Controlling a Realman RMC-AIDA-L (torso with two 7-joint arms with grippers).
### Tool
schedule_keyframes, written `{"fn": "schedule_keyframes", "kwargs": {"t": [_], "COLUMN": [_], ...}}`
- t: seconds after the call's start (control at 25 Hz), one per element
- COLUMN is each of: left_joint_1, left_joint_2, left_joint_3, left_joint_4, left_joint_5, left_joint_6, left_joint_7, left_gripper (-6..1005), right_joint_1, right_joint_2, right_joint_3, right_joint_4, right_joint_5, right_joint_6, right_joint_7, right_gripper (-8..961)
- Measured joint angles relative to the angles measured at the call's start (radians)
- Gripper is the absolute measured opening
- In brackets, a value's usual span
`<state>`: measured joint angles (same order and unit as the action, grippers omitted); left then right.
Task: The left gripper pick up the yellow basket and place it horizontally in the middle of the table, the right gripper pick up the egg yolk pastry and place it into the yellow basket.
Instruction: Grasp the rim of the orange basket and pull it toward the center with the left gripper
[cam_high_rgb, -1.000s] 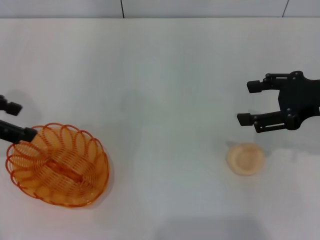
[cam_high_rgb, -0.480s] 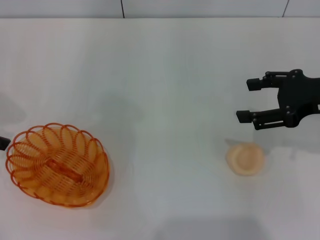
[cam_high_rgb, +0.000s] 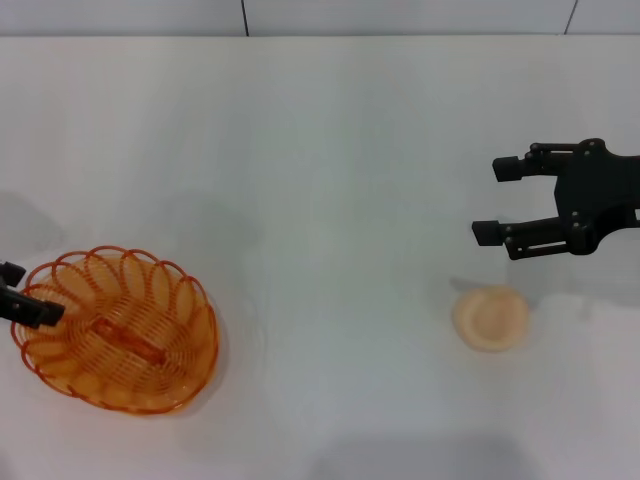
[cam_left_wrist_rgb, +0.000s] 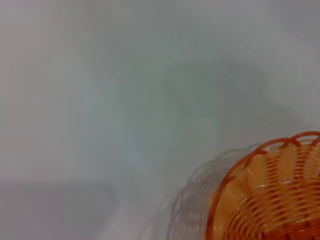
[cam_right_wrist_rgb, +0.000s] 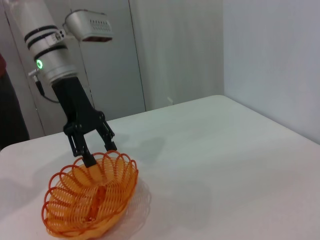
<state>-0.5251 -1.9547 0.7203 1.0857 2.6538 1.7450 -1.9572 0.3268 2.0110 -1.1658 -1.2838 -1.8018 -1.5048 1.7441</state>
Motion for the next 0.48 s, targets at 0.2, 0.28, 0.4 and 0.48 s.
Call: {"fn": "schedule_keyframes", "kwargs": {"t": [0.2, 0.28, 0.4, 0.48], "left_joint_1": [-0.001, -0.002, -0.012, -0.018], "left_joint_2": [-0.003, -0.003, -0.004, -0.004], "left_joint_3": [0.001, 0.001, 0.001, 0.001], "left_joint_4": [-0.015, -0.021, -0.046, -0.061], "left_joint_5": [0.001, 0.002, 0.008, 0.015], "left_joint_6": [-0.012, -0.014, -0.026, -0.037], "left_joint_7": [0.001, 0.000, -0.003, -0.005], "left_gripper": [857, 856, 854, 853], "right_joint_1": [0.000, 0.000, 0.000, 0.000], "right_joint_2": [0.000, 0.000, 0.000, 0.000], "right_joint_3": [0.000, 0.000, 0.000, 0.000], "right_joint_4": [0.000, 0.000, 0.000, 0.000], "right_joint_5": [0.000, 0.000, 0.000, 0.000], "right_joint_6": [0.000, 0.000, -0.001, -0.003], "right_joint_7": [0.000, 0.000, 0.000, 0.001], "right_gripper": [833, 833, 833, 833]}}
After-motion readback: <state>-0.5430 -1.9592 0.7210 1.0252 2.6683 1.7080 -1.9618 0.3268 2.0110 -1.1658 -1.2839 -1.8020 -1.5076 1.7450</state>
